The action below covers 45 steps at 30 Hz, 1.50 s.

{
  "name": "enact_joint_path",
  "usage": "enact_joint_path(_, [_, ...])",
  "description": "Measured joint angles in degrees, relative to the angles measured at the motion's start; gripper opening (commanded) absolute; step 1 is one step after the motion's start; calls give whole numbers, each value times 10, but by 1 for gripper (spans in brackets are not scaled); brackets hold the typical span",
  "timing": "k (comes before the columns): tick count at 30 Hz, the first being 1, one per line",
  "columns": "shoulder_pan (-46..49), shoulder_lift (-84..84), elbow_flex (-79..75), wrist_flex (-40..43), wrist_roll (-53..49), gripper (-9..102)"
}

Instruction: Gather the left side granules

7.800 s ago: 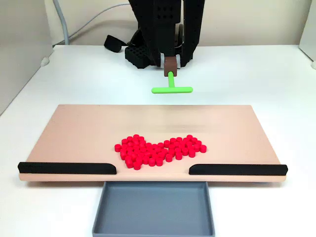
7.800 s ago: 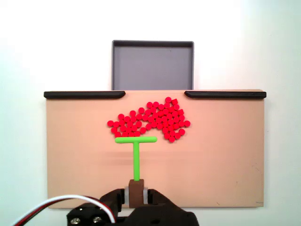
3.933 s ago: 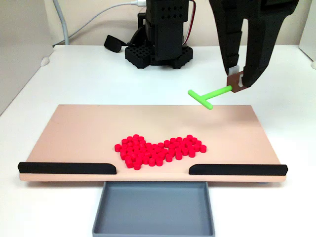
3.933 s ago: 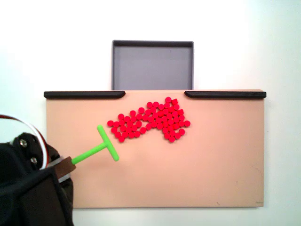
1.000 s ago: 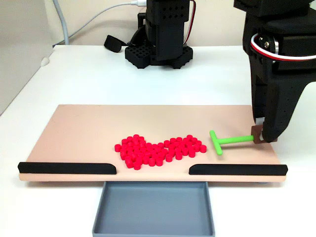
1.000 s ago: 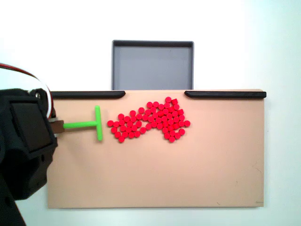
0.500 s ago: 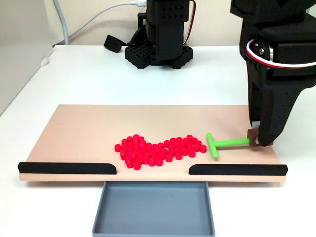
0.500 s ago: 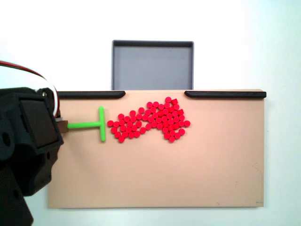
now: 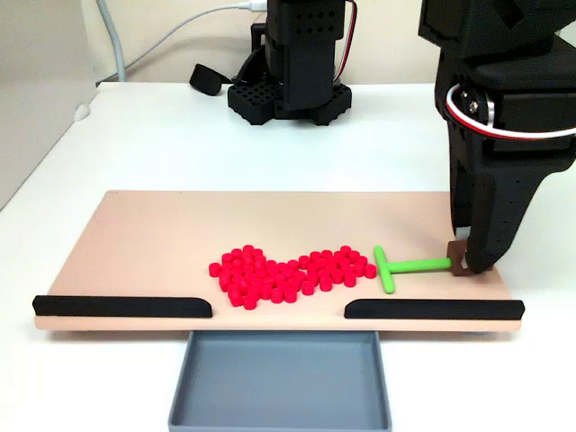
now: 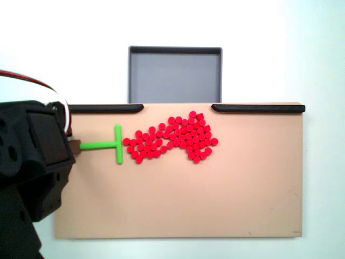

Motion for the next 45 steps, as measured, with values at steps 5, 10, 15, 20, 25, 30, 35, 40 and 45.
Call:
enact_joint_path(5, [4, -7, -1, 0, 0, 0])
enact_joint_path(10, [6, -11, -5, 1, 0, 0])
enact_joint_path(15, [10, -15, -9, 2, 0, 0])
enact_joint_path(20, [10, -16, -9, 0, 0, 0])
enact_joint_path(25, [10, -18, -10, 0, 0, 0])
enact_joint_path(30, [10, -22, -13, 0, 4, 0])
enact_joint_path(35, [11, -23, -14, 0, 19, 0])
enact_joint_path(40, [17, -26, -16, 0, 21, 0])
enact_joint_path(45, [19, -26, -16, 0, 15, 0])
